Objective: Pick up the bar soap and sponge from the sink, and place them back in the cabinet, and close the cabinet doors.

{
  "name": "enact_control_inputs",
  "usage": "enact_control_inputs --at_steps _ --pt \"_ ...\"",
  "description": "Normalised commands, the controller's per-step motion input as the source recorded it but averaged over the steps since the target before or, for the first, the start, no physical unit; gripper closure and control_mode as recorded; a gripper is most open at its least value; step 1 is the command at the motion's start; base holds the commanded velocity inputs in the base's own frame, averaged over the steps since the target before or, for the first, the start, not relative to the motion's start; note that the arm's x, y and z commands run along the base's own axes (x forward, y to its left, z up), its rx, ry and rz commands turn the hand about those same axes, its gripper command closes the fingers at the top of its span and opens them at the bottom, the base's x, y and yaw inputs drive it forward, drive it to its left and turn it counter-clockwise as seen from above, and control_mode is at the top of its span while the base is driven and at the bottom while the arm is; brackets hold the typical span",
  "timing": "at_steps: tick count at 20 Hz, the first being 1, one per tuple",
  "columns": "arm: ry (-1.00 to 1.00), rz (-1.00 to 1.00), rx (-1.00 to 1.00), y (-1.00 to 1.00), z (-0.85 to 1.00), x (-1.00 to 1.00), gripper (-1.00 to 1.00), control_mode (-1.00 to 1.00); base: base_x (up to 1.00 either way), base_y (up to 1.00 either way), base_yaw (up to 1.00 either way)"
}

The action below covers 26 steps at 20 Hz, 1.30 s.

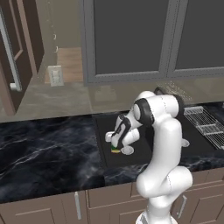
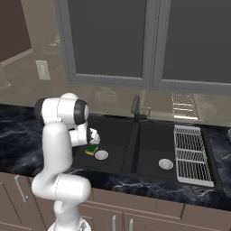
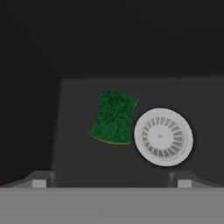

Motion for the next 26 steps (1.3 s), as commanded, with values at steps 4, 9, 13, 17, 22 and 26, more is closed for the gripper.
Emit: enact_control_inputs --at_steps 4,9,13,17,22,26 --pt "0.0 0.0 0.0 0.0 -0.14 0.22 -1.0 -1.0 0.0 0.0 0.0" --pt "0.0 0.0 0.0 0.0 -0.13 0.18 -1.0 -1.0 0.0 0.0 0.0" --pt "0.0 0.0 0.0 0.0 -0.13 0.15 -1.0 -1.0 0.0 0.0 0.0" --pt "0.0 0.0 0.0 0.0 -0.12 0.13 -1.0 -1.0 0.0 0.0 0.0" --pt "0.0 0.0 0.0 0.0 -0.11 0.13 -1.0 -1.0 0.0 0.0 0.0" --pt "0.0 0.0 0.0 0.0 -0.13 0.14 -1.0 -1.0 0.0 0.0 0.0"
